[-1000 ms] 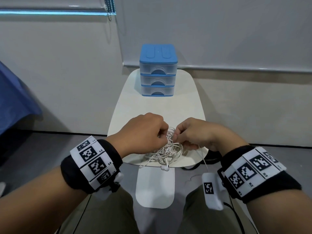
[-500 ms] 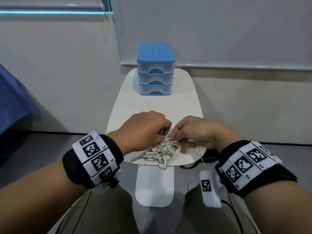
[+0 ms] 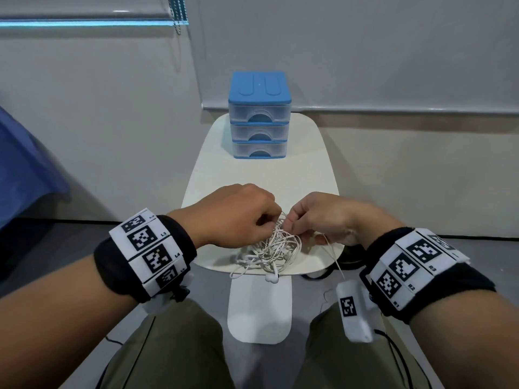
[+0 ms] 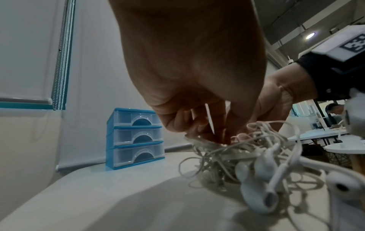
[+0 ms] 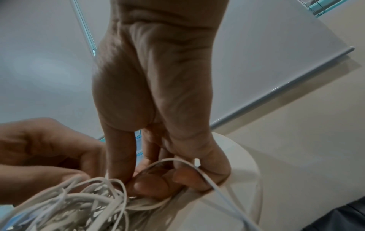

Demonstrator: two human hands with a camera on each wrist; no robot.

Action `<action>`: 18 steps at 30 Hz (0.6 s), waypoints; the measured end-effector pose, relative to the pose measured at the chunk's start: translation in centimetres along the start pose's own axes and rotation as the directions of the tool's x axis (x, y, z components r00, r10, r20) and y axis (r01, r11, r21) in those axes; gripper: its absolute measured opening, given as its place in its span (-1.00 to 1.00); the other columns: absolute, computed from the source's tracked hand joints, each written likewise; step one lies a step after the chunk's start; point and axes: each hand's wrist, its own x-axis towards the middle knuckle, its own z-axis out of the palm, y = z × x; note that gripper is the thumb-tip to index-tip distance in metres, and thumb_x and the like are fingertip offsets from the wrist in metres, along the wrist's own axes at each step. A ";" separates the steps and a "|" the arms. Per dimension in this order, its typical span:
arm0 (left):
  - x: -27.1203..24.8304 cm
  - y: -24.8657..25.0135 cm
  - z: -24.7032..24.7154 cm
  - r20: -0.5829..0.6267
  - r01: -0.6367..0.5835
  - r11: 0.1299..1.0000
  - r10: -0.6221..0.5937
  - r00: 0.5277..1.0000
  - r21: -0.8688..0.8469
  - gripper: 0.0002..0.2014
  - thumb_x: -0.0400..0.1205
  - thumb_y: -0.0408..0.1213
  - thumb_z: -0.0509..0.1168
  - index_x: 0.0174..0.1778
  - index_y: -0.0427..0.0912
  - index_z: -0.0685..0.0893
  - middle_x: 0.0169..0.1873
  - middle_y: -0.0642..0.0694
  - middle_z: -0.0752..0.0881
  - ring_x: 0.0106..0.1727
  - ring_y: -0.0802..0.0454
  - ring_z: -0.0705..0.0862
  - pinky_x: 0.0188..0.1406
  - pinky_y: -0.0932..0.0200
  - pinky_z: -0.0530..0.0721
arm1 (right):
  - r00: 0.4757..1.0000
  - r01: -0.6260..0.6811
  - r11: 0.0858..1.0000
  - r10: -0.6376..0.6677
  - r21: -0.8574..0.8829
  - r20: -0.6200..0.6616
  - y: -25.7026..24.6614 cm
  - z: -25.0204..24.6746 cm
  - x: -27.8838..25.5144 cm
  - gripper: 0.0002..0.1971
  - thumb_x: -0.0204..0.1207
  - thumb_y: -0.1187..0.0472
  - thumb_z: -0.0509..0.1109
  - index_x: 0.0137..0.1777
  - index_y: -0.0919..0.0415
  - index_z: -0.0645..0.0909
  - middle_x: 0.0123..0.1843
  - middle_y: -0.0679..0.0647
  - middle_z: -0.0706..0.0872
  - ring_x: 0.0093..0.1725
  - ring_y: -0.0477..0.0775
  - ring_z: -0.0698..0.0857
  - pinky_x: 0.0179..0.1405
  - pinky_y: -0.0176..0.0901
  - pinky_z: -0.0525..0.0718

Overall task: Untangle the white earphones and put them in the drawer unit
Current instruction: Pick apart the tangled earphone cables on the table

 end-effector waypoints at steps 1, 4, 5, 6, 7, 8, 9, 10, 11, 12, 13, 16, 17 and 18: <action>0.2 0.0 0.1 0.015 0.008 1.000 -0.008 1.000 -0.001 -0.79 0.67 -0.06 0.28 -0.25 -0.04 0.59 -0.25 0.06 0.64 -0.15 0.00 0.59 -0.13 -0.13 0.65 | 1.000 0.001 1.000 -0.001 0.012 0.004 0.0 0.0 0.0 -0.80 0.62 0.51 0.39 -0.15 0.27 0.75 -0.21 0.22 0.76 -0.41 0.03 0.68 -0.31 -0.18 0.65; 0.4 0.1 0.0 0.027 0.013 1.000 -0.012 1.000 -0.022 -0.83 0.63 -0.10 0.35 -0.25 -0.01 0.57 -0.26 0.09 0.66 -0.13 0.02 0.60 -0.11 -0.11 0.67 | 1.000 0.007 1.000 -0.008 0.027 0.008 0.1 0.1 -0.1 -0.79 0.61 0.54 0.38 -0.16 0.29 0.74 -0.20 0.22 0.76 -0.36 0.03 0.69 -0.29 -0.18 0.76; 0.5 0.1 -0.1 0.029 0.013 0.999 -0.012 1.000 -0.032 -0.87 0.61 -0.11 0.37 -0.23 0.01 0.59 -0.26 0.11 0.67 -0.13 0.04 0.61 -0.11 -0.10 0.67 | 1.000 0.009 1.000 -0.010 0.030 0.008 0.2 0.1 -0.1 -0.79 0.61 0.54 0.38 -0.16 0.30 0.74 -0.20 0.22 0.76 -0.35 0.03 0.69 -0.26 -0.17 0.77; 0.5 0.1 -0.1 0.031 0.015 0.999 -0.014 0.999 -0.039 -0.90 0.59 -0.13 0.39 -0.22 0.02 0.62 -0.25 0.12 0.69 -0.12 0.05 0.62 -0.11 -0.08 0.68 | 1.000 0.011 0.999 -0.011 0.033 0.006 0.2 0.1 -0.2 -0.79 0.61 0.55 0.38 -0.16 0.30 0.74 -0.19 0.23 0.76 -0.35 0.04 0.69 -0.27 -0.17 0.78; 0.6 0.1 -0.1 0.033 0.016 0.999 -0.015 0.999 -0.041 -0.92 0.58 -0.13 0.41 -0.20 0.03 0.65 -0.24 0.13 0.70 -0.11 0.06 0.63 -0.11 -0.07 0.68 | 1.000 0.012 0.999 -0.012 0.035 0.001 0.2 0.2 -0.3 -0.80 0.61 0.54 0.38 -0.15 0.31 0.74 -0.18 0.25 0.76 -0.35 0.05 0.68 -0.30 -0.18 0.78; 0.6 0.1 -0.1 0.033 0.016 0.999 -0.015 0.999 -0.041 -0.94 0.58 -0.14 0.42 -0.18 0.04 0.68 -0.23 0.13 0.71 -0.11 0.07 0.63 -0.11 -0.06 0.68 | 1.000 0.014 0.999 -0.013 0.037 -0.009 0.2 0.2 -0.3 -0.81 0.62 0.53 0.38 -0.14 0.31 0.74 -0.16 0.27 0.76 -0.36 0.05 0.68 -0.38 -0.21 0.76; 0.6 0.2 0.0 0.030 0.018 0.999 -0.016 0.999 -0.041 -0.95 0.57 -0.14 0.44 -0.17 0.04 0.70 -0.22 0.13 0.73 -0.10 0.07 0.64 -0.11 -0.05 0.69 | 1.000 0.015 0.999 -0.014 0.040 -0.021 0.2 0.3 -0.4 -0.82 0.63 0.53 0.37 -0.12 0.32 0.74 -0.16 0.28 0.76 -0.37 0.06 0.67 -0.46 -0.24 0.71; 0.7 0.1 0.0 0.026 0.022 0.999 -0.021 0.999 -0.046 -0.96 0.57 -0.14 0.45 -0.16 0.03 0.72 -0.22 0.13 0.74 -0.10 0.06 0.64 -0.11 -0.05 0.69 | 0.999 0.018 0.999 -0.017 0.044 -0.032 0.2 0.4 -0.5 -0.83 0.64 0.52 0.37 -0.11 0.33 0.74 -0.16 0.29 0.75 -0.38 0.06 0.66 -0.53 -0.27 0.66; 0.7 0.1 0.1 0.024 0.029 0.998 -0.028 0.999 -0.054 -0.96 0.57 -0.14 0.46 -0.17 0.03 0.74 -0.22 0.12 0.75 -0.10 0.05 0.66 -0.11 -0.05 0.70 | 0.999 0.024 0.999 -0.022 0.047 -0.041 0.1 0.4 -0.5 -0.83 0.65 0.52 0.36 -0.10 0.34 0.74 -0.17 0.29 0.75 -0.40 0.05 0.66 -0.59 -0.30 0.61; 0.8 0.1 0.2 0.024 0.038 0.998 -0.036 0.999 -0.060 -0.96 0.56 -0.14 0.47 -0.17 0.02 0.74 -0.22 0.11 0.75 -0.11 0.04 0.67 -0.12 -0.05 0.70 | 0.998 0.031 0.998 -0.029 0.047 -0.049 0.1 0.5 -0.5 -0.82 0.65 0.53 0.35 -0.12 0.34 0.73 -0.22 0.27 0.74 -0.45 0.03 0.65 -0.63 -0.33 0.56; 0.8 0.1 0.3 0.025 0.045 0.997 -0.043 0.999 -0.060 -0.96 0.56 -0.15 0.47 -0.18 0.02 0.75 -0.23 0.10 0.75 -0.12 0.02 0.68 -0.13 -0.06 0.71 | 0.998 0.036 0.998 -0.034 0.044 -0.054 0.1 0.5 -0.5 -0.81 0.65 0.53 0.35 -0.13 0.34 0.72 -0.27 0.25 0.73 -0.51 -0.01 0.63 -0.67 -0.36 0.52; 1.1 0.2 0.7 0.038 0.044 0.998 -0.043 0.998 -0.041 -0.96 0.56 -0.19 0.42 -0.20 0.00 0.70 -0.23 0.07 0.72 -0.12 -0.05 0.68 -0.15 -0.09 0.70 | 0.998 0.043 0.998 -0.041 0.047 -0.042 0.0 0.4 -0.7 -0.82 0.66 0.54 0.33 -0.11 0.36 0.70 -0.35 0.20 0.71 -0.63 -0.07 0.61 -0.71 -0.40 0.45; 1.2 0.3 0.7 0.047 0.044 0.998 -0.042 0.998 -0.035 -0.95 0.57 -0.20 0.39 -0.21 0.00 0.67 -0.23 0.08 0.71 -0.11 -0.05 0.67 -0.14 -0.09 0.70 | 0.998 0.046 0.998 -0.045 0.047 -0.036 -0.1 0.4 -0.7 -0.82 0.67 0.54 0.33 -0.10 0.36 0.70 -0.35 0.20 0.71 -0.63 -0.08 0.61 -0.71 -0.41 0.45; 1.2 0.3 0.7 0.059 0.045 0.998 -0.042 0.997 -0.037 -0.94 0.58 -0.20 0.37 -0.21 0.00 0.65 -0.22 0.09 0.69 -0.10 -0.03 0.65 -0.12 -0.09 0.69 | 0.998 0.049 0.998 -0.048 0.042 -0.033 -0.1 0.3 -0.8 -0.81 0.67 0.54 0.32 -0.11 0.35 0.70 -0.34 0.19 0.71 -0.63 -0.09 0.61 -0.71 -0.41 0.45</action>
